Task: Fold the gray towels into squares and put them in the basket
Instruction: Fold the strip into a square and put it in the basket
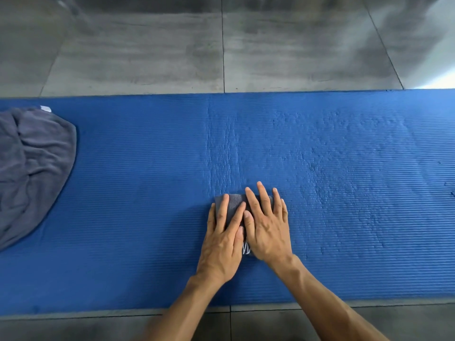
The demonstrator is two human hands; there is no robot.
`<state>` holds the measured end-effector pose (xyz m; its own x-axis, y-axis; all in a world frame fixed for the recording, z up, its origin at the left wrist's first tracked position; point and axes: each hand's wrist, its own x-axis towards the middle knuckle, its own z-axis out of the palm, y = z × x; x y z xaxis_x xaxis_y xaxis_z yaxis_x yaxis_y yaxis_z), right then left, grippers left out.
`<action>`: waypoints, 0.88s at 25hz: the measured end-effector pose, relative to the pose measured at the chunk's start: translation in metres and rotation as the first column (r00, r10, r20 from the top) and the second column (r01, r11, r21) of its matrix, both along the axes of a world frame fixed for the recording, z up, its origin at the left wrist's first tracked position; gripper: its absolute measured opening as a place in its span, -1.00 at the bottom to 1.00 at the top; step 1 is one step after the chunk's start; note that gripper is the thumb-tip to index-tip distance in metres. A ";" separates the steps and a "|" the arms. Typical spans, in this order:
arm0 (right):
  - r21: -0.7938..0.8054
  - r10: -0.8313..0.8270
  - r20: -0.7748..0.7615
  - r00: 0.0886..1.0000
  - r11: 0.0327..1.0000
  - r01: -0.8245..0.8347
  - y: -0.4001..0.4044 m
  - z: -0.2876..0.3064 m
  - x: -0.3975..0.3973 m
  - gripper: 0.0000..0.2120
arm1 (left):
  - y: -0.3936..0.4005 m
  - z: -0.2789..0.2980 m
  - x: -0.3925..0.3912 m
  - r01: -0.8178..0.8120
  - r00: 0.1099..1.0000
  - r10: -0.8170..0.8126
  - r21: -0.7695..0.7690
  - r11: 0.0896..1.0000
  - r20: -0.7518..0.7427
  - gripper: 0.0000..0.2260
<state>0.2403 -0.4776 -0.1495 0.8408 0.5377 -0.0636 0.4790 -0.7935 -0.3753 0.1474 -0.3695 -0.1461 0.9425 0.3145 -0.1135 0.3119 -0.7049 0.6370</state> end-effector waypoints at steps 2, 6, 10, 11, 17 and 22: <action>0.017 0.001 -0.009 1.000 1.000 -0.001 0.000 0.000 0.000 -0.48 | -0.002 0.001 0.001 -0.047 0.998 0.050 -0.057 0.997 0.042 -0.53; 0.114 0.021 0.000 1.000 0.993 -0.021 -0.003 -0.005 0.002 -0.45 | -0.001 0.025 0.017 -0.427 0.899 0.406 -0.526 0.736 -0.164 -0.32; 0.484 -0.111 -0.031 0.993 0.868 0.112 -0.014 -0.010 -0.007 -0.50 | 0.011 0.050 0.035 -0.518 0.855 0.325 -0.626 0.584 -0.404 -0.50; 0.533 -0.135 -0.036 0.990 0.836 0.133 -0.015 -0.007 -0.009 -0.52 | 0.015 0.053 0.037 -0.509 0.860 0.291 -0.653 0.561 -0.420 -0.54; 0.661 0.138 -0.606 0.783 0.634 0.400 -0.014 0.039 0.002 -0.07 | 0.047 0.062 0.020 -0.296 0.949 0.245 -0.829 0.474 -0.199 -0.47; 0.642 0.415 -0.693 0.590 0.727 0.244 -0.027 0.049 0.031 -0.10 | 0.078 0.079 0.030 0.022 0.998 -0.064 -0.756 0.654 -0.026 -0.39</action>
<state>0.2709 -0.5042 -0.1000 0.5779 0.7741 -0.2584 -0.2003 -0.1725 -0.9644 0.1773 -0.2917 -0.0669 0.9399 0.0601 -0.3362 0.3368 -0.0007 0.9416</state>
